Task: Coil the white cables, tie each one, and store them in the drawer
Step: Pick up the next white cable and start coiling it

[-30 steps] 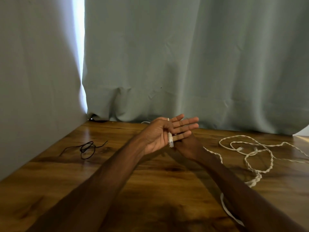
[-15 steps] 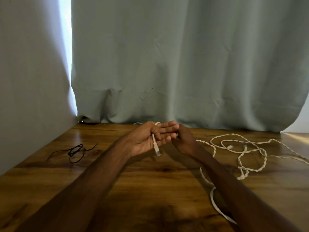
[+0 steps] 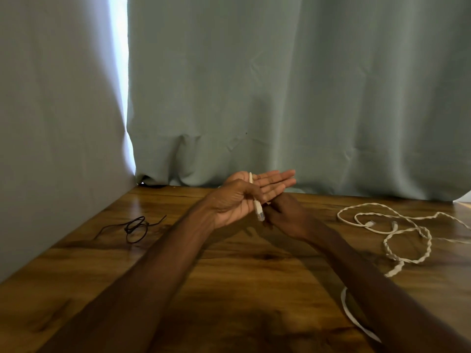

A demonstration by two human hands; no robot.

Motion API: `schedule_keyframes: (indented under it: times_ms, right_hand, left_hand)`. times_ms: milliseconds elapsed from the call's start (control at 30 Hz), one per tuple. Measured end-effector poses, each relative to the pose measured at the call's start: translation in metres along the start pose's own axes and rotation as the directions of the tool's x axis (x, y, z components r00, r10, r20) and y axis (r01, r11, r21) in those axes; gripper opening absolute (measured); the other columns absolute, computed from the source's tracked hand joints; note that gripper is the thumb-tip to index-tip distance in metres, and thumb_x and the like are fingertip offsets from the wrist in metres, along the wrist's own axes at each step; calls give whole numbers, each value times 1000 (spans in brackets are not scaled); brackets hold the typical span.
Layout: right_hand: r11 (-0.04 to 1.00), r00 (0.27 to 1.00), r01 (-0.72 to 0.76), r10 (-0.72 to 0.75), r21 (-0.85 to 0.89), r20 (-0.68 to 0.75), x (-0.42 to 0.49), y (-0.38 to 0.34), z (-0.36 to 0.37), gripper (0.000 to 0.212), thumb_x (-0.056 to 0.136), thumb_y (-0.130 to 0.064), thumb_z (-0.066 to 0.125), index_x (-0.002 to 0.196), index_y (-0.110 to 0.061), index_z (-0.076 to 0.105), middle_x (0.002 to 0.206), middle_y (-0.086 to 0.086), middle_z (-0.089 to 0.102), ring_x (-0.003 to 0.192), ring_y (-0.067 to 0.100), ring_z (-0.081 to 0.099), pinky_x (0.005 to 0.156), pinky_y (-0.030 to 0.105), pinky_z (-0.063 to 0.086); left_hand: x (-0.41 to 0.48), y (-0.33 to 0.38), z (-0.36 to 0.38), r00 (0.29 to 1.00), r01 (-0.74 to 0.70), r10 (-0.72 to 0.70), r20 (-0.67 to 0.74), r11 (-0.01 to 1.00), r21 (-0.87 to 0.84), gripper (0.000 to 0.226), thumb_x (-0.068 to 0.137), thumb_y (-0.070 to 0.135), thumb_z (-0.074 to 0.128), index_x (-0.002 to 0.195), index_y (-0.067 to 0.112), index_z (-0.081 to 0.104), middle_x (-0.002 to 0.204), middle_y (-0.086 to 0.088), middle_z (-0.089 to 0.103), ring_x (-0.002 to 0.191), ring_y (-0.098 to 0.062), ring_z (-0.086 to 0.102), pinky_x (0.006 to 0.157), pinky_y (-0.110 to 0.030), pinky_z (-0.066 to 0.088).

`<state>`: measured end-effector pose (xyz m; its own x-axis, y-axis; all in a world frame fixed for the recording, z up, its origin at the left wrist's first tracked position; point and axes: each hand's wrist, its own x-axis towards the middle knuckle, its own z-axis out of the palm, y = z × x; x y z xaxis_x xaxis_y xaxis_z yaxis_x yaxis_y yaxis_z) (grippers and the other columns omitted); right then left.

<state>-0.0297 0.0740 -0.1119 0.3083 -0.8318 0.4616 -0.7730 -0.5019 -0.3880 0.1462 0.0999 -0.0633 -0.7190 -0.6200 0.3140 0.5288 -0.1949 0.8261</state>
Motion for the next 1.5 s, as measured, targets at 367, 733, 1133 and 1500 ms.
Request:
schedule_keyframes:
  times_ms: [367,733,1133,1500]
  right_hand:
    - [987,985,144,-136,-69,110,-9,-33,-12,19,99,-25,59,107,-16,73,98,2,73,84,6,55,82,31,48]
    - [987,985,162,-163,19,57,-21,-51,-34,20,91,-11,66,82,-24,77,68,-13,69,61,4,59,60,28,44]
    - [954,925,279,-298,-109,-235,-18,-35,-45,21,96,-39,61,99,-25,76,85,-12,73,74,6,66,66,38,54]
    - [964,945,222,-250,-149,-212,-22,-16,-37,34,104,-51,37,86,-37,62,70,-11,63,62,6,56,58,30,43]
  left_hand:
    - [6,8,-24,959,-41,114,-258,961,273,67,87,-29,23,152,-8,24,148,-26,53,140,-37,50,109,-47,46]
    - [11,-5,-56,904,305,169,-392,385,871,66,86,23,62,145,8,38,125,-13,68,109,-19,66,94,-35,54]
    - [9,-12,-32,954,297,-242,-178,839,455,68,105,62,20,87,12,61,55,-2,54,36,-1,23,32,-12,13]
    - [-7,3,-25,903,407,-425,53,890,206,44,110,36,37,73,15,50,51,11,30,40,-4,15,36,-18,13]
